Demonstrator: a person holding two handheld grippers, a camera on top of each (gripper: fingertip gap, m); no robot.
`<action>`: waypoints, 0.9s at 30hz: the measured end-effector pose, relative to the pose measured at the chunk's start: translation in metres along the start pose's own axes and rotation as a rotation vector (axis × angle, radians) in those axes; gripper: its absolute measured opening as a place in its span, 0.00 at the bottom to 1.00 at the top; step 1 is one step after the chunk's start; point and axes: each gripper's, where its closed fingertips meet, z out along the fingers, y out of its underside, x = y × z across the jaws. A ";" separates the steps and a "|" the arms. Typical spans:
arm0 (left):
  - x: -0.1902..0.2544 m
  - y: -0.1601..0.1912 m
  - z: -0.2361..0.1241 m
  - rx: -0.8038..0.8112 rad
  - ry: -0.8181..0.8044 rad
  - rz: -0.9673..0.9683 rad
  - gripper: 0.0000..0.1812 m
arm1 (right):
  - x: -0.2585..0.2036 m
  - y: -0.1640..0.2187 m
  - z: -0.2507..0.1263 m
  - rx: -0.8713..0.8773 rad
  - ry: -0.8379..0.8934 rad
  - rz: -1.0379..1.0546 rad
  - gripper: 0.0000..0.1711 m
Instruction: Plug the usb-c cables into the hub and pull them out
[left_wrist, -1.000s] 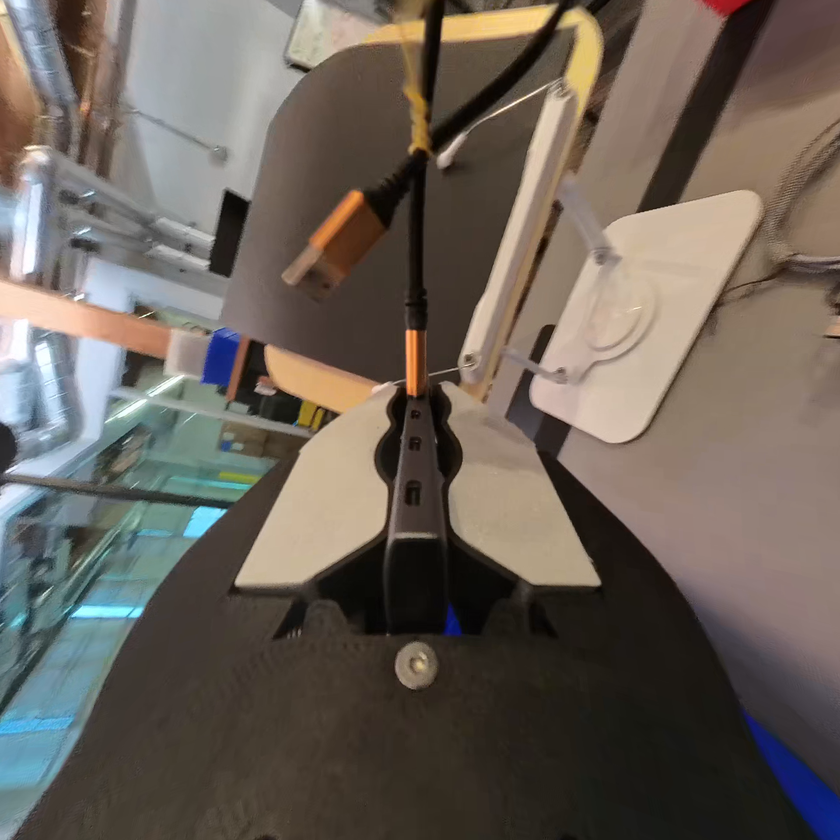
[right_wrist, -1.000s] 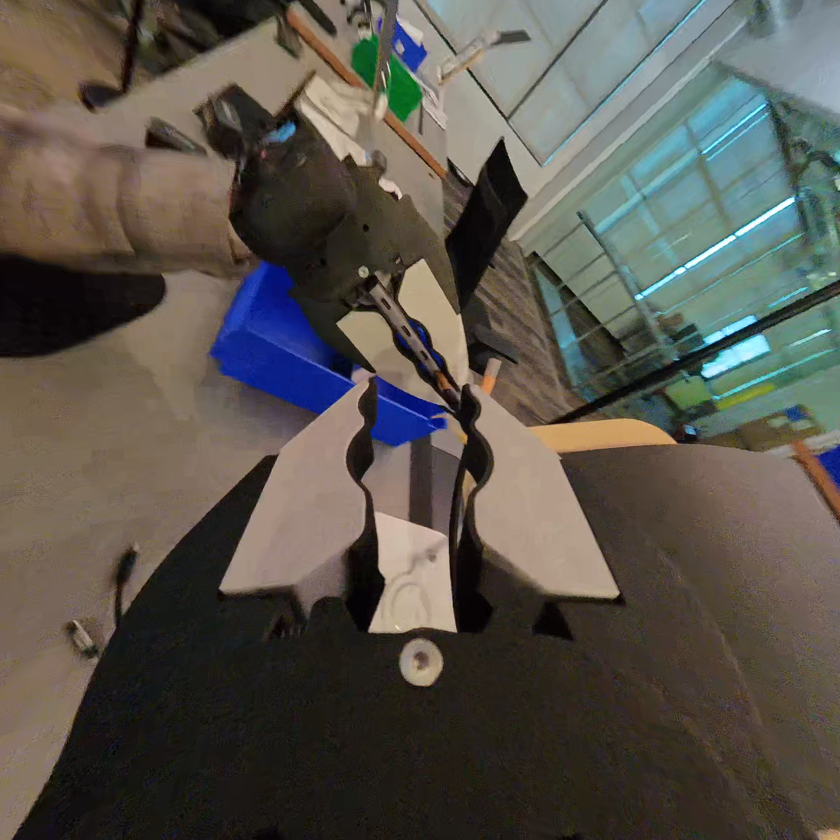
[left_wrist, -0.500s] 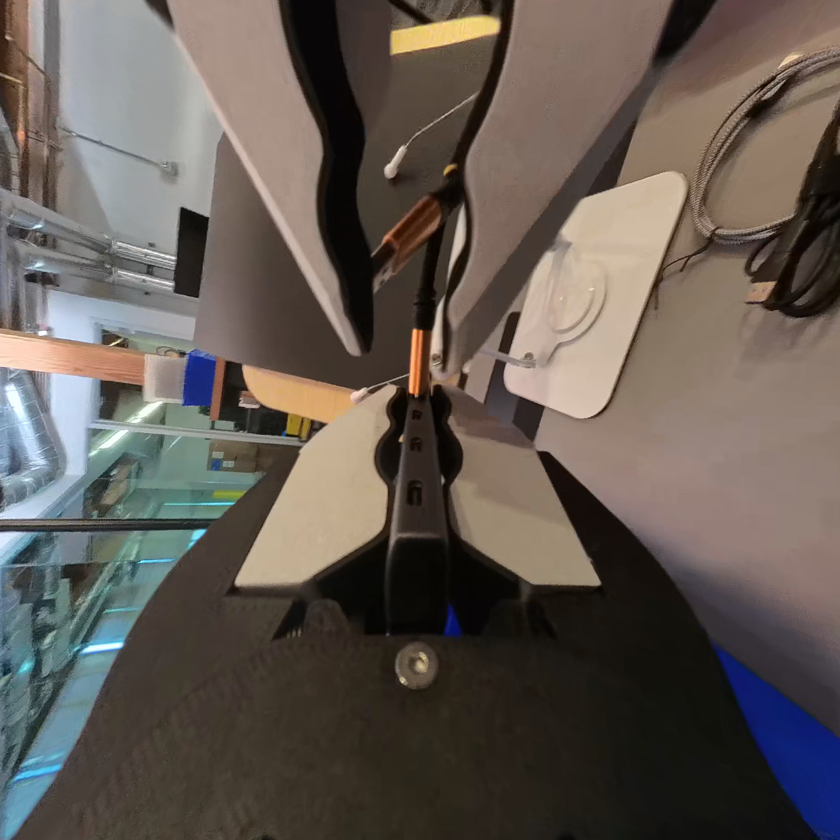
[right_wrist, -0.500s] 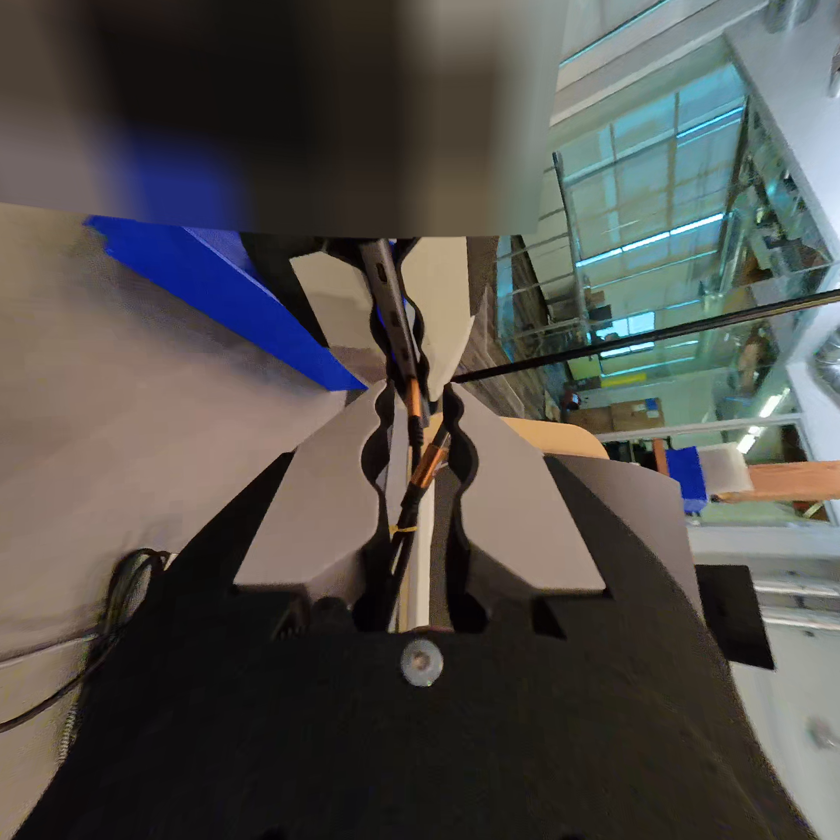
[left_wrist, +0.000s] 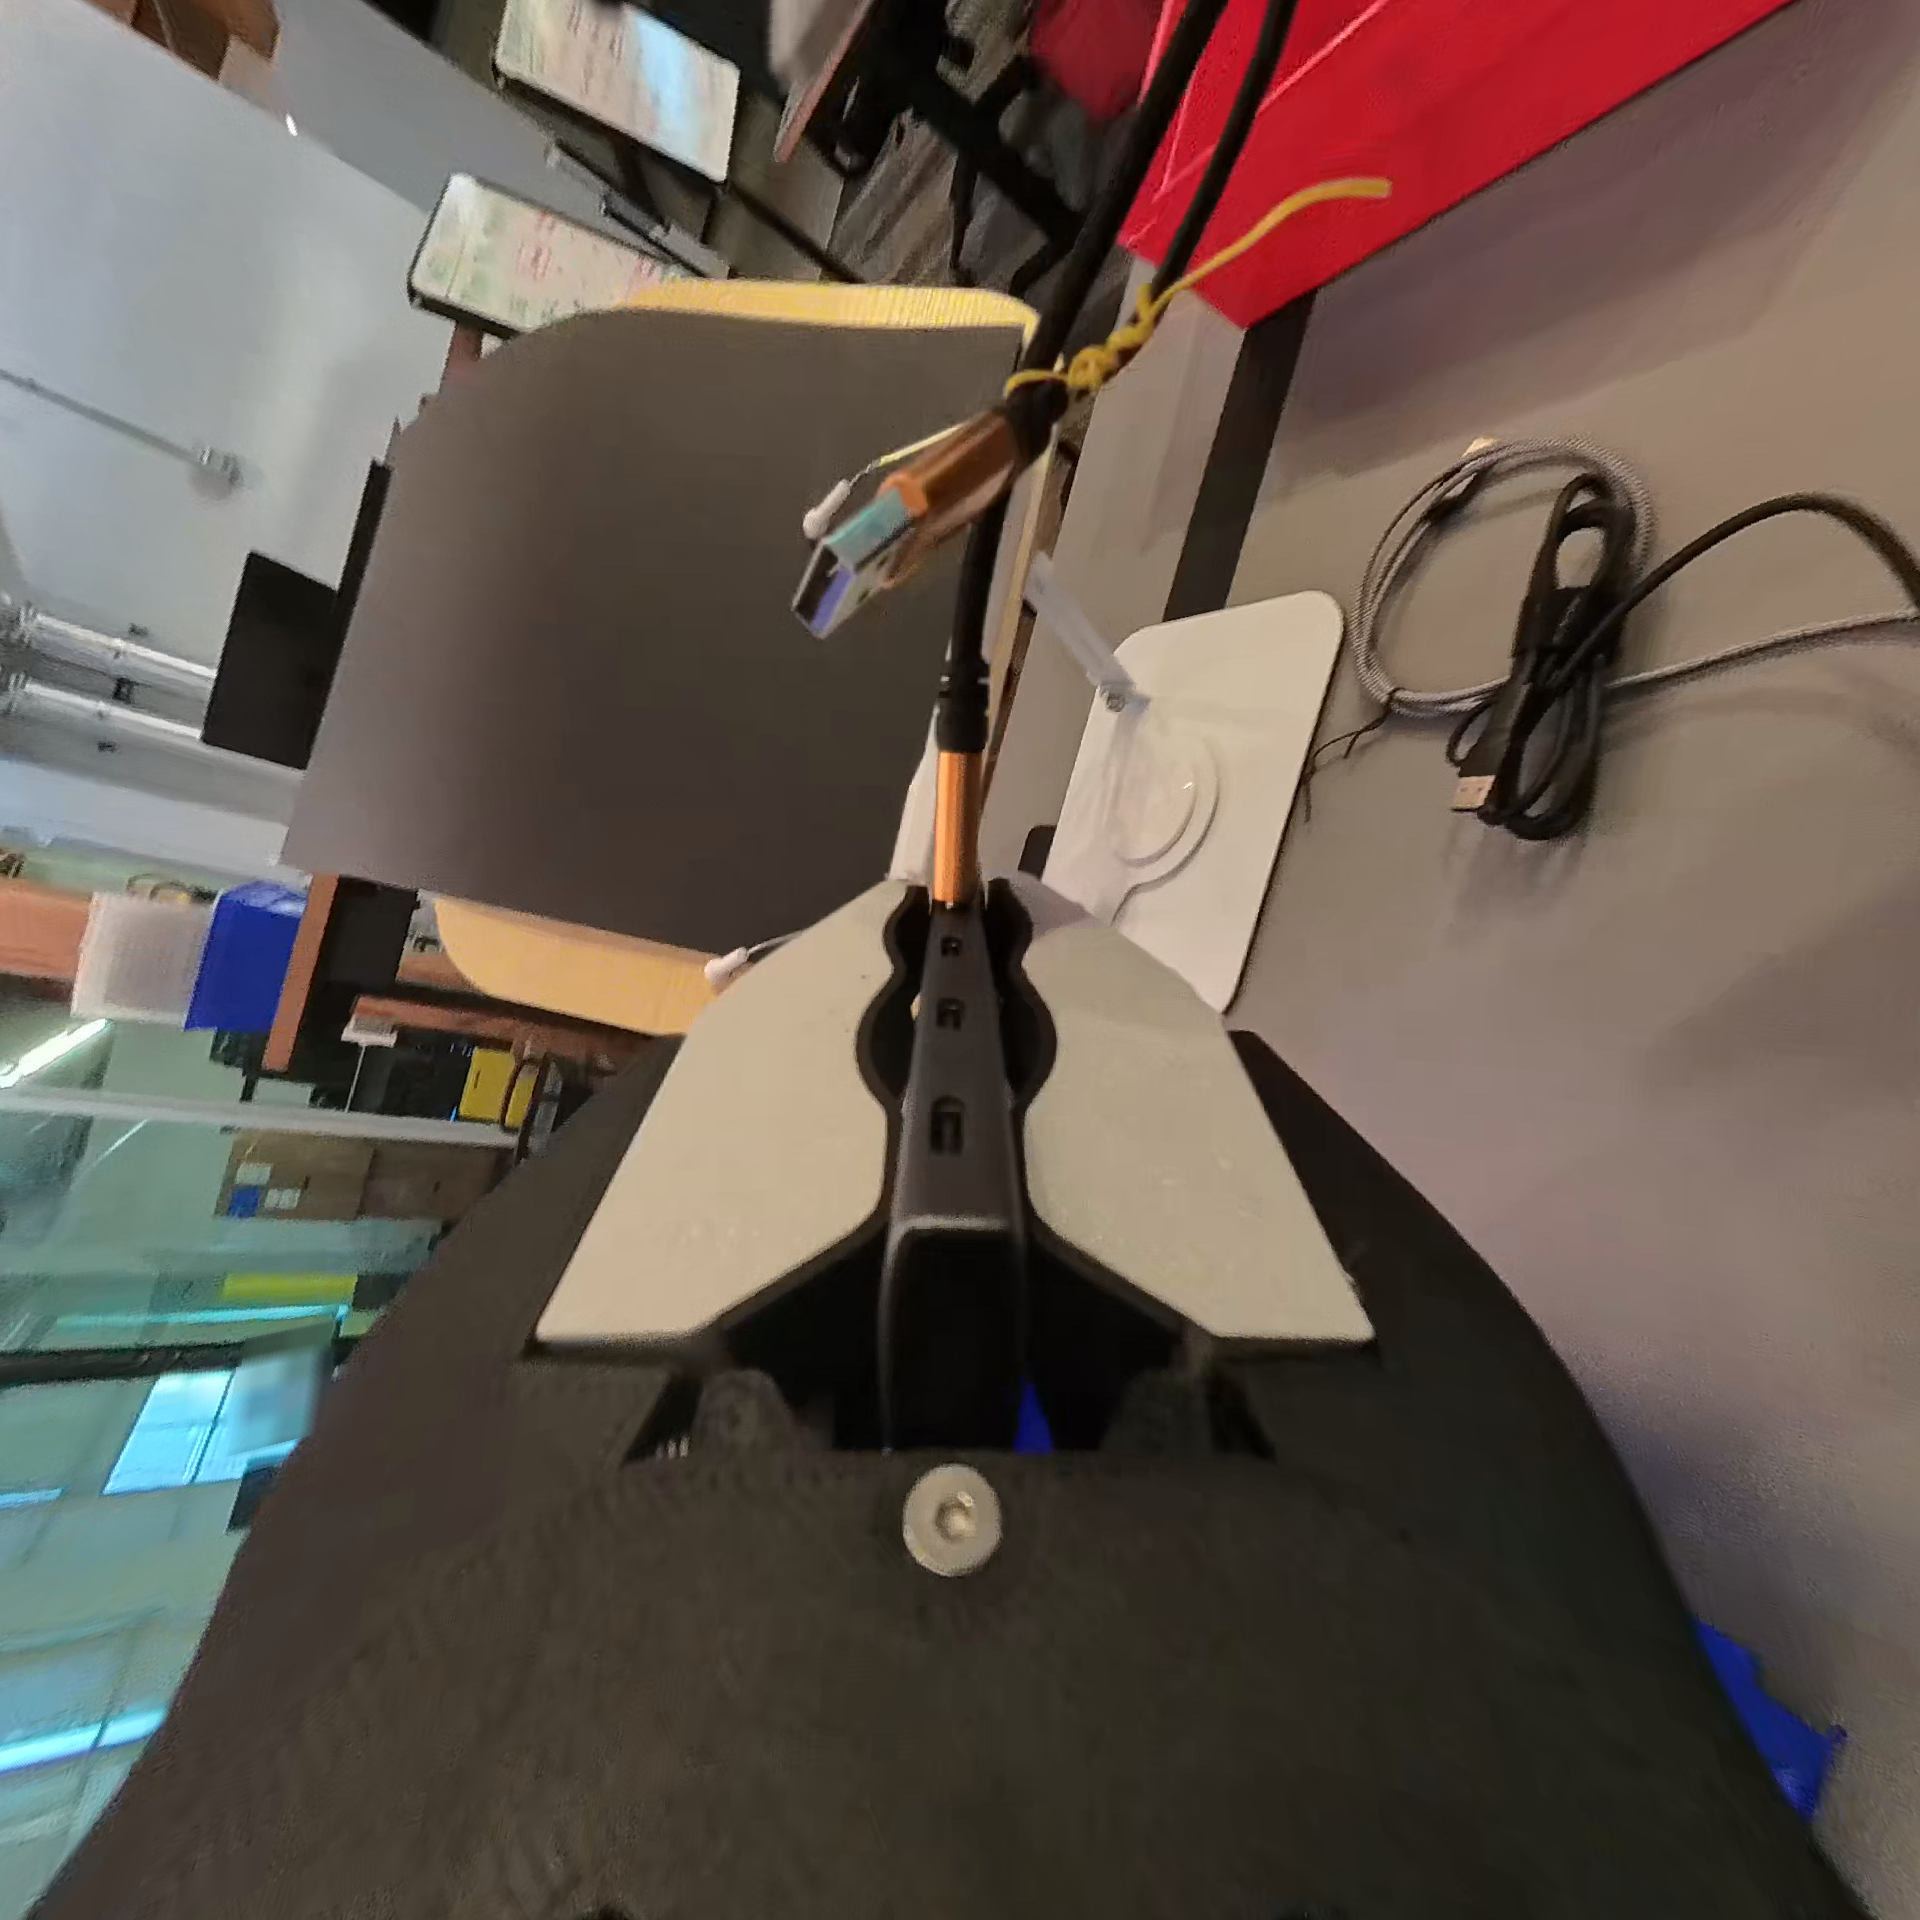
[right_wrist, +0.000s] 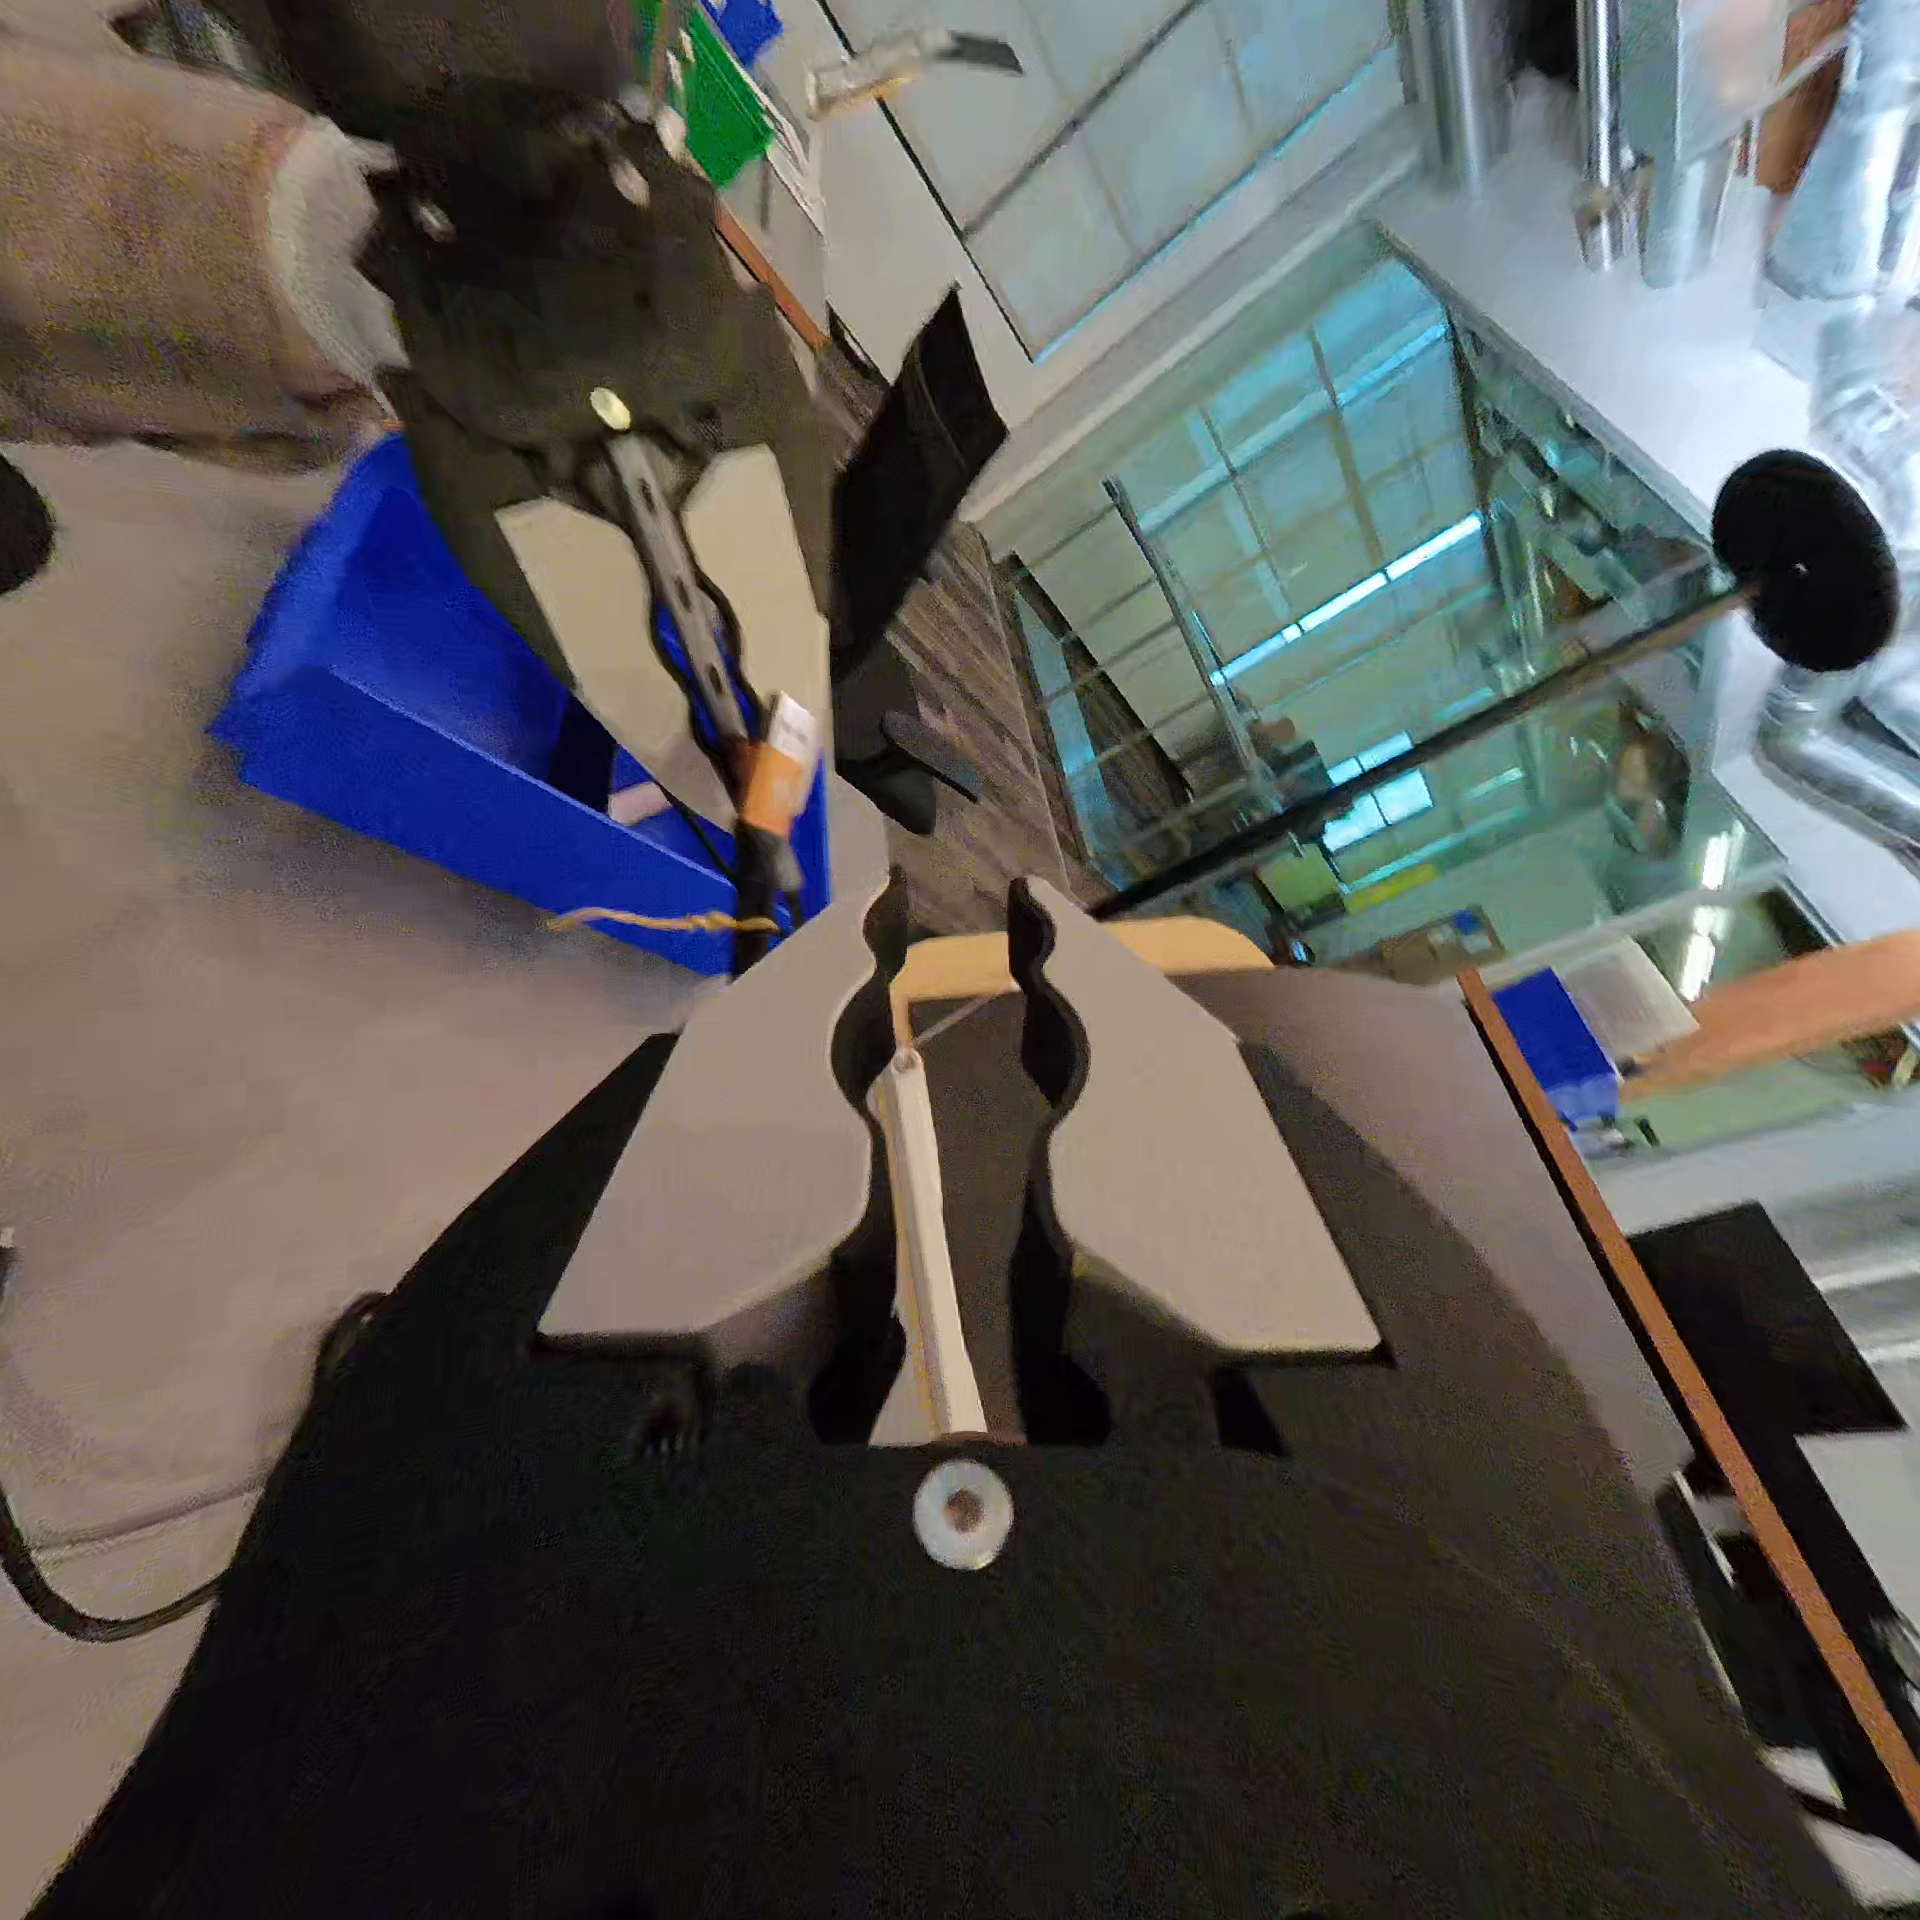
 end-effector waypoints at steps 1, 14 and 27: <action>0.003 -0.006 -0.003 0.036 0.021 0.002 0.07 | 0.005 0.011 0.001 -0.050 0.030 -0.010 0.08; 0.008 -0.020 -0.020 0.070 0.012 0.078 0.07 | -0.051 -0.010 0.020 0.016 -0.268 0.004 0.21; 0.012 -0.047 -0.039 0.280 0.090 -0.011 0.07 | -0.068 -0.052 0.041 0.136 -0.222 -0.205 0.03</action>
